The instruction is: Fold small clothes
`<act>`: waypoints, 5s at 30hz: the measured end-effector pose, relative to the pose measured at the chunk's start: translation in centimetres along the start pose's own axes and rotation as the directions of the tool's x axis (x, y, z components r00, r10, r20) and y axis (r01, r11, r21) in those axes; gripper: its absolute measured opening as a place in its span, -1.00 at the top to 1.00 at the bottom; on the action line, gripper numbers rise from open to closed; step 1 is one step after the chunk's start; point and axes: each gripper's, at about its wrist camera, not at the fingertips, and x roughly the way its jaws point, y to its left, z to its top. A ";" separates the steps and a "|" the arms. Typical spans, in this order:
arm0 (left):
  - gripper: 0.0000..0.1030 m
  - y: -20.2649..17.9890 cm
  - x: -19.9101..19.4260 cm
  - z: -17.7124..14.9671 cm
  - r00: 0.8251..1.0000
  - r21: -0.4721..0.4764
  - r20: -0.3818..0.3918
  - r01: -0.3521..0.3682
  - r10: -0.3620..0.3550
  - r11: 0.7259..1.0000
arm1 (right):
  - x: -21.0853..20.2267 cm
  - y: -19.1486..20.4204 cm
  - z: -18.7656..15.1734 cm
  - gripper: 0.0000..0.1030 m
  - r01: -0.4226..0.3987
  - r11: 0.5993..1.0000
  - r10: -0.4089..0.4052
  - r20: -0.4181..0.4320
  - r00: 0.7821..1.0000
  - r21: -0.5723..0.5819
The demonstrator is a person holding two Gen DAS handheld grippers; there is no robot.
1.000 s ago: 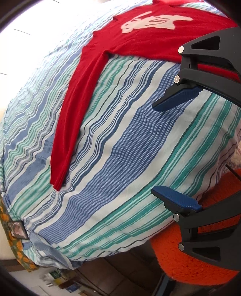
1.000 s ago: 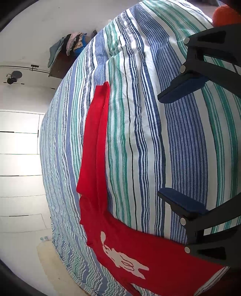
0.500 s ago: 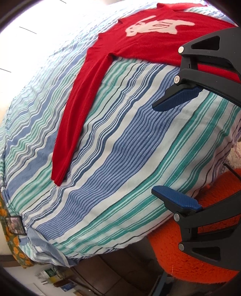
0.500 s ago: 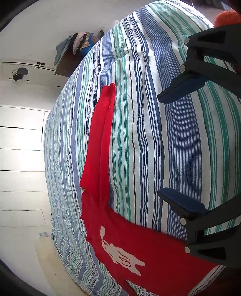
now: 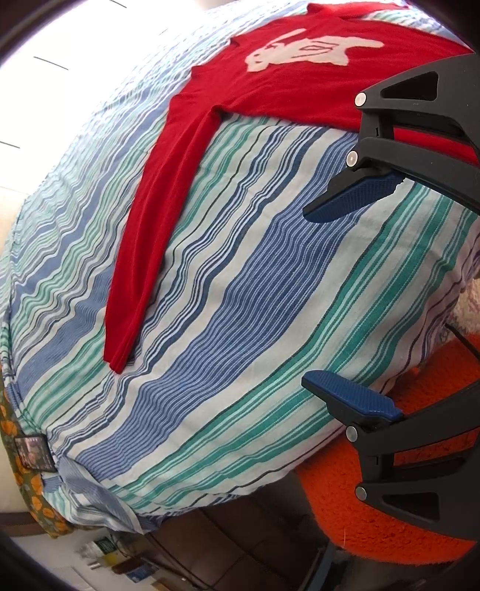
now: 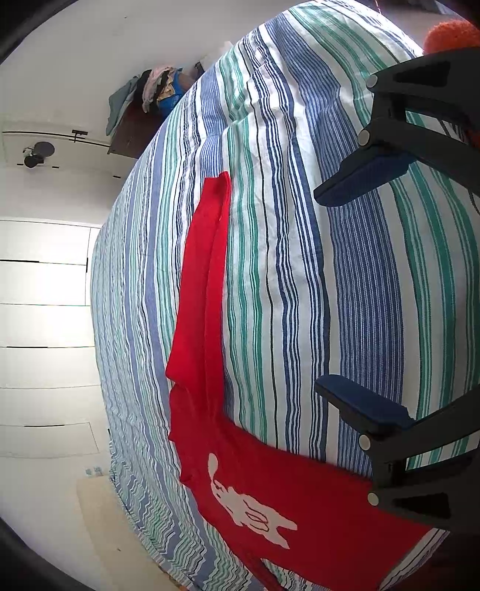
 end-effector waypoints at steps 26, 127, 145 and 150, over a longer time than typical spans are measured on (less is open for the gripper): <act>-0.62 -1.3 0.2 -0.7 1.000 0.060 0.017 0.004 -0.005 0.998 | 1.8 2.2 -0.3 -0.78 -0.027 0.997 0.024 -0.045 0.999 -0.075; -0.73 -6.2 0.2 -1.4 0.997 0.265 -0.023 0.074 -0.071 0.961 | 10.3 -13.1 5.3 -0.78 -0.215 0.674 0.320 -0.016 0.947 0.706; -0.73 -5.6 2.0 -1.2 0.999 0.212 -0.036 0.042 -0.035 0.976 | 14.3 -13.0 12.2 0.91 -0.194 0.626 0.270 0.024 0.963 0.756; -0.73 -5.8 2.3 -0.9 0.999 0.213 -0.032 0.050 -0.044 0.976 | 6.7 0.4 23.0 0.91 -0.499 0.738 0.475 0.177 0.862 0.454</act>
